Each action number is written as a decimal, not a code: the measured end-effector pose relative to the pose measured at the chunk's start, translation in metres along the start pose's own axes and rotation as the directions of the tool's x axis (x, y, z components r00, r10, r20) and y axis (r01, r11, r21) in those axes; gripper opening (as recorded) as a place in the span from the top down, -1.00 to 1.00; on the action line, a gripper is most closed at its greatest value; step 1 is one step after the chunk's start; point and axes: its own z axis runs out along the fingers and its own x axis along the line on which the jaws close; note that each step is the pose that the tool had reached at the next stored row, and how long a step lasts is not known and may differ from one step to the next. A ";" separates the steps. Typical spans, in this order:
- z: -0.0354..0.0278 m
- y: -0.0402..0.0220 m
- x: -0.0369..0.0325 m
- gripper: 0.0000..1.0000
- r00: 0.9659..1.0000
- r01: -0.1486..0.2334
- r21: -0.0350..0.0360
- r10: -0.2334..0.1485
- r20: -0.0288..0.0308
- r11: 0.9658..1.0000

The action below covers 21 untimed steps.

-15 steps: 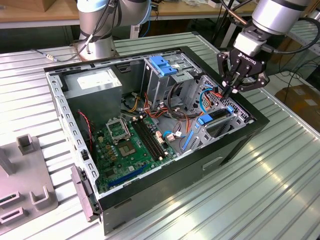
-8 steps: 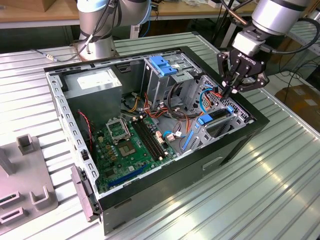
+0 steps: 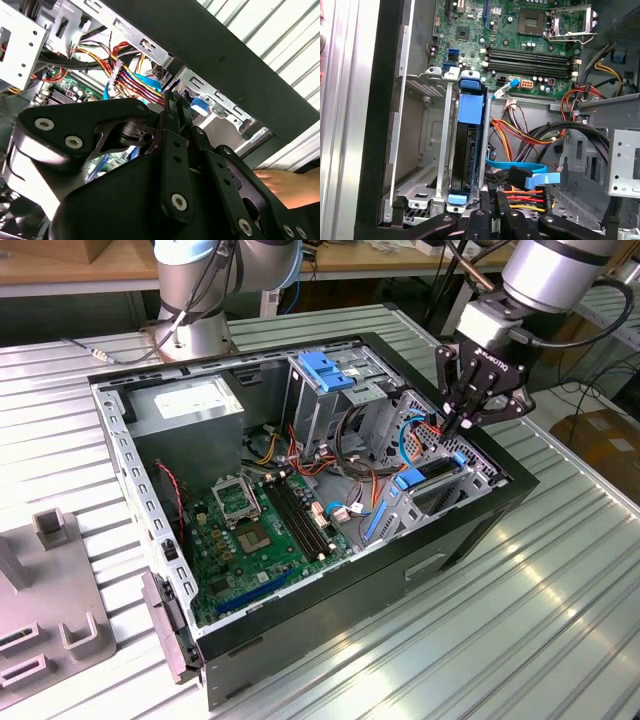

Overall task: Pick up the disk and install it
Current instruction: 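Insert the first disk wire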

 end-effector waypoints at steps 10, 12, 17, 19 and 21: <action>0.0013 0.0101 -0.0009 0.67 0.999 -0.051 0.000 0.051 0.001 0.999; 0.0021 0.0101 -0.0009 0.67 0.996 -0.088 0.000 0.088 0.002 0.996; 0.0032 0.0102 0.0009 0.67 0.991 -0.131 0.000 0.131 0.003 0.991; 0.0033 0.0102 0.0011 0.67 0.991 -0.133 0.000 0.133 0.003 0.991; 0.0032 0.0102 0.0011 0.67 0.991 -0.133 0.000 0.133 0.003 0.991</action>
